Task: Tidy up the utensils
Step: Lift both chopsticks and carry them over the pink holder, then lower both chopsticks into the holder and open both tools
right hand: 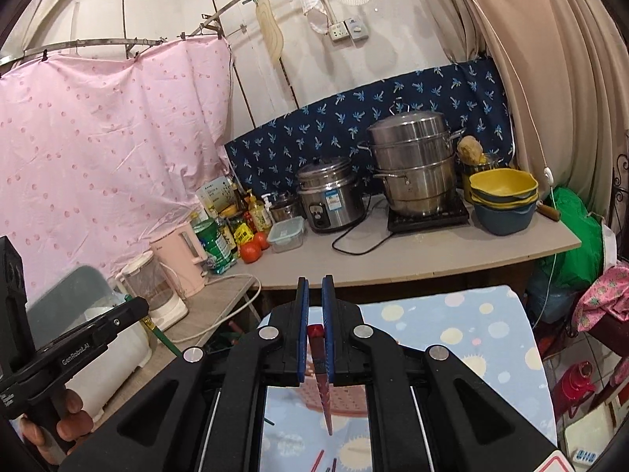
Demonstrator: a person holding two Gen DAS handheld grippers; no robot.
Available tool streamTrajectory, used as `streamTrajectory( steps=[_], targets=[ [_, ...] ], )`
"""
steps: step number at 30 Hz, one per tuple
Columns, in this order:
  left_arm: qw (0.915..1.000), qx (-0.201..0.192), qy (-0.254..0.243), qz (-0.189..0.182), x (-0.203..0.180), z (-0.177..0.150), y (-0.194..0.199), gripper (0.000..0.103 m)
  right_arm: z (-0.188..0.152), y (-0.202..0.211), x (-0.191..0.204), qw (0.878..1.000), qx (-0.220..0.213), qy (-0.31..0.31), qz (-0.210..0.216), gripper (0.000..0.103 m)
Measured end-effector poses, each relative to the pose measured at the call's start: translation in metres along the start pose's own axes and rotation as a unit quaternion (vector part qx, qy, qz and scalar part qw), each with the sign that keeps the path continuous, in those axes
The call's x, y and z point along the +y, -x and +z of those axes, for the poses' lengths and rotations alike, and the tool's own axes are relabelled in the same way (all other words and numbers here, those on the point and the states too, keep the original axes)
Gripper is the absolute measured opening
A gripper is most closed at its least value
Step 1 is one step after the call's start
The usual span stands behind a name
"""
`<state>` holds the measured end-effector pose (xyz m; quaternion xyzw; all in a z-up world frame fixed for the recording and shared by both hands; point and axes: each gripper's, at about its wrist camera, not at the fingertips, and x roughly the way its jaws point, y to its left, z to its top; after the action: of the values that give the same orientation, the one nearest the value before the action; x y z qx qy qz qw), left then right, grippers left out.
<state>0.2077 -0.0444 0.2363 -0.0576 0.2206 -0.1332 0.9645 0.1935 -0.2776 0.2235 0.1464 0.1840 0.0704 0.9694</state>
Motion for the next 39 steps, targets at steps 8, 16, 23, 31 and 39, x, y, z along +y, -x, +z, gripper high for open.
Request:
streamTrajectory(
  steps=[8, 16, 23, 31, 39],
  targets=[
    [0.9989, -0.048, -0.002, 0.002, -0.012, 0.042, -0.016, 0.007, 0.042, -0.032, 0.008, 1.0, -0.027, 0.009, -0.007, 0.007],
    [0.9992, -0.039, -0.003, 0.005, -0.015, 0.048, -0.053, 0.007, 0.059, -0.068, 0.003, 0.999, -0.025, 0.005, -0.021, 0.007],
    [0.9998, -0.011, -0.008, 0.017, -0.014, 0.028, -0.088, 0.007, 0.032, -0.108, -0.008, 0.999, 0.02, 0.005, -0.032, 0.007],
    [0.9995, 0.017, -0.004, 0.028, -0.006, 0.009, -0.118, 0.007, -0.001, -0.137, -0.018, 0.997, 0.064, 0.005, -0.041, 0.007],
    [0.9988, 0.037, 0.003, 0.032, 0.0, -0.004, -0.135, 0.007, -0.02, -0.147, -0.023, 0.995, 0.089, 0.008, -0.044, 0.007]
  ],
)
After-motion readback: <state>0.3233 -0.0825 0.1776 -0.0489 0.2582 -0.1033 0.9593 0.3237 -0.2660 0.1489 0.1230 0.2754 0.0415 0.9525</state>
